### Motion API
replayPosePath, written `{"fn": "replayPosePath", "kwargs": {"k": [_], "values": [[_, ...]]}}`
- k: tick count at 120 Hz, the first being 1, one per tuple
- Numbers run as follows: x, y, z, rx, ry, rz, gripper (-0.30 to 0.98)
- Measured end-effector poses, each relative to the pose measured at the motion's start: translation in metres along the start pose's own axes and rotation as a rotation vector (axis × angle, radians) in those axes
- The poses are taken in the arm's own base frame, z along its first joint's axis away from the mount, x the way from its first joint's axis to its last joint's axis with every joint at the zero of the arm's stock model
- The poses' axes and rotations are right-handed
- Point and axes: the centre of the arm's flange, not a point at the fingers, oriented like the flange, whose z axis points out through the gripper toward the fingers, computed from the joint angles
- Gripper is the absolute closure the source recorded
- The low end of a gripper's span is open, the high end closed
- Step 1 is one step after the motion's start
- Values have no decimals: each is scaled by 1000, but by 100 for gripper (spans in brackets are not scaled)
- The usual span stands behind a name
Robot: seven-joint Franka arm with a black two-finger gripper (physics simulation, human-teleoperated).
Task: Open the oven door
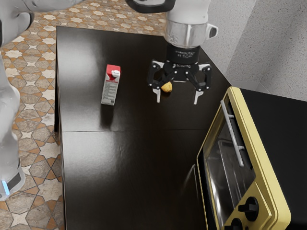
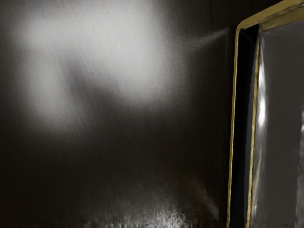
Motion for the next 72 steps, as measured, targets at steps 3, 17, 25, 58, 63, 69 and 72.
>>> {"fn": "replayPosePath", "kwargs": {"k": [3,17,25,58,63,69,72], "values": [[-5,1,0,-12,-5,-3,0],[-22,4,0,-57,-27,-26,0],[-28,6,3,-73,-37,-43,0],[-49,17,17,-116,-78,-94,0],[-51,20,20,-119,-82,-101,0],[-51,22,24,-120,-85,-112,0],[-51,23,27,-119,-84,-118,0]]}}
